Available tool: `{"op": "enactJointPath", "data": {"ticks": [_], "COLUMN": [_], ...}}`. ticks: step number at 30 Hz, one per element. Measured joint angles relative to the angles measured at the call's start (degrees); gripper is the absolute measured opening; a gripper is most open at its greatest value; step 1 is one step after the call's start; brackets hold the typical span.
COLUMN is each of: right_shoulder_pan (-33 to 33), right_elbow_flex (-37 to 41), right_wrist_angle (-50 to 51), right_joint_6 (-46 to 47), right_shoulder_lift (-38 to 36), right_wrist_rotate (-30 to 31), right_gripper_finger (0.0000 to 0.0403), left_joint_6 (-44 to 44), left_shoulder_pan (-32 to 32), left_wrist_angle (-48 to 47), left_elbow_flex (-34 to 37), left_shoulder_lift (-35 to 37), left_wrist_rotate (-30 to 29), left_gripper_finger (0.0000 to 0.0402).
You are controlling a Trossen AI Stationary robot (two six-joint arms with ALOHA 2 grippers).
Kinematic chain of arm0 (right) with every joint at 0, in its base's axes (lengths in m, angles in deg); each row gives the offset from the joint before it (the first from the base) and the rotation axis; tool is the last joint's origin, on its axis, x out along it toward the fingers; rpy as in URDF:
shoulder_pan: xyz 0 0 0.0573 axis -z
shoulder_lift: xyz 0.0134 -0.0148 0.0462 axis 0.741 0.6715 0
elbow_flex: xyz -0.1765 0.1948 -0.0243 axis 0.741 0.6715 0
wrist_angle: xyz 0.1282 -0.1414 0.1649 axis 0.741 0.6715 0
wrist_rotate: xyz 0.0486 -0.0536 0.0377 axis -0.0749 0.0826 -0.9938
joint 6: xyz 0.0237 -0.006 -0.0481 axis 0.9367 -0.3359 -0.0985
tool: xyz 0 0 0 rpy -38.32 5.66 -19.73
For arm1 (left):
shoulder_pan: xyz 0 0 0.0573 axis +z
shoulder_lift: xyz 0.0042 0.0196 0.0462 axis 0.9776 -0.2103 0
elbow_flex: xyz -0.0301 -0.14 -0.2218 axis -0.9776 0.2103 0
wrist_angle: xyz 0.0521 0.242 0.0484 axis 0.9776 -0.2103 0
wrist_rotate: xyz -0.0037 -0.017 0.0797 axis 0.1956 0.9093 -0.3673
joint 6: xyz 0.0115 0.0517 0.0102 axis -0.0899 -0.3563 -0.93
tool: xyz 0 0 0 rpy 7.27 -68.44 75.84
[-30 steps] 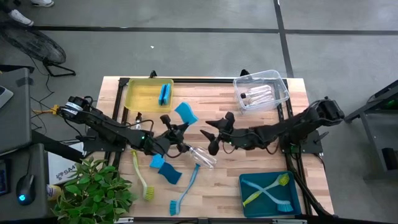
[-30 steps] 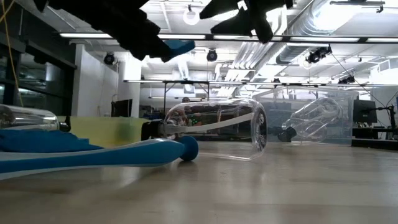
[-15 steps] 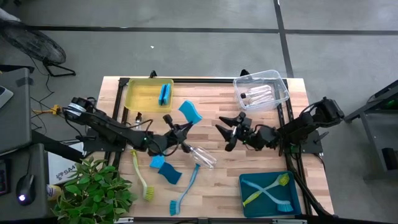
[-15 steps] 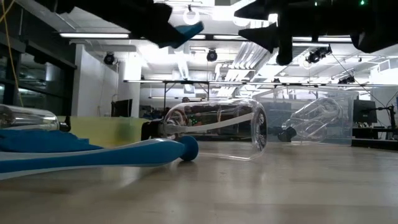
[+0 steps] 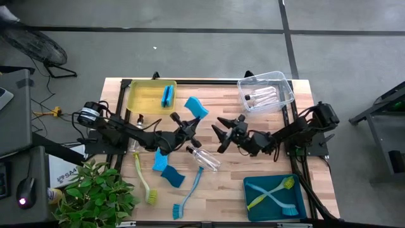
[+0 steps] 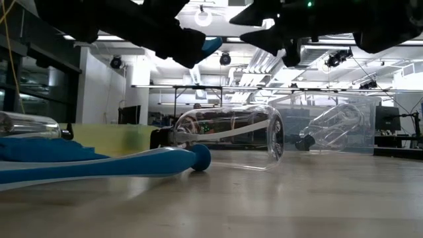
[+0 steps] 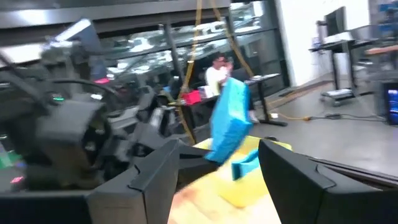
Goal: Pick & Place Kitchen Sink Supplies
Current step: Put the blue sponge into the yellow bin
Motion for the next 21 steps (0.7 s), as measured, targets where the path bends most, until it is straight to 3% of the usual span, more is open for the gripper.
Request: {"op": "enactJointPath", "data": {"ticks": [3,14,21], "right_shoulder_pan": [1.09,6.69,8.06], "right_elbow_flex": [-0.06,-0.06,-0.06], "right_wrist_angle": [0.59,3.12,3.14], "right_joint_6": [0.91,10.01,11.19], "right_shoulder_lift": [0.32,0.32,0.32], "right_wrist_rotate": [0.11,-10.26,-12.81], "right_gripper_finger": [0.0214,0.0214,0.0213], "left_joint_6": [0.13,0.15,0.16], "left_shoulder_pan": [0.08,0.06,0.06], "left_wrist_angle": [0.07,-0.24,-0.46], "left_elbow_flex": [0.0,0.0,0.0], "left_shoulder_lift": [-0.03,-0.03,-0.03], "left_wrist_rotate": [0.58,0.74,0.74], "left_gripper_finger": [0.0,0.0,0.0]}}
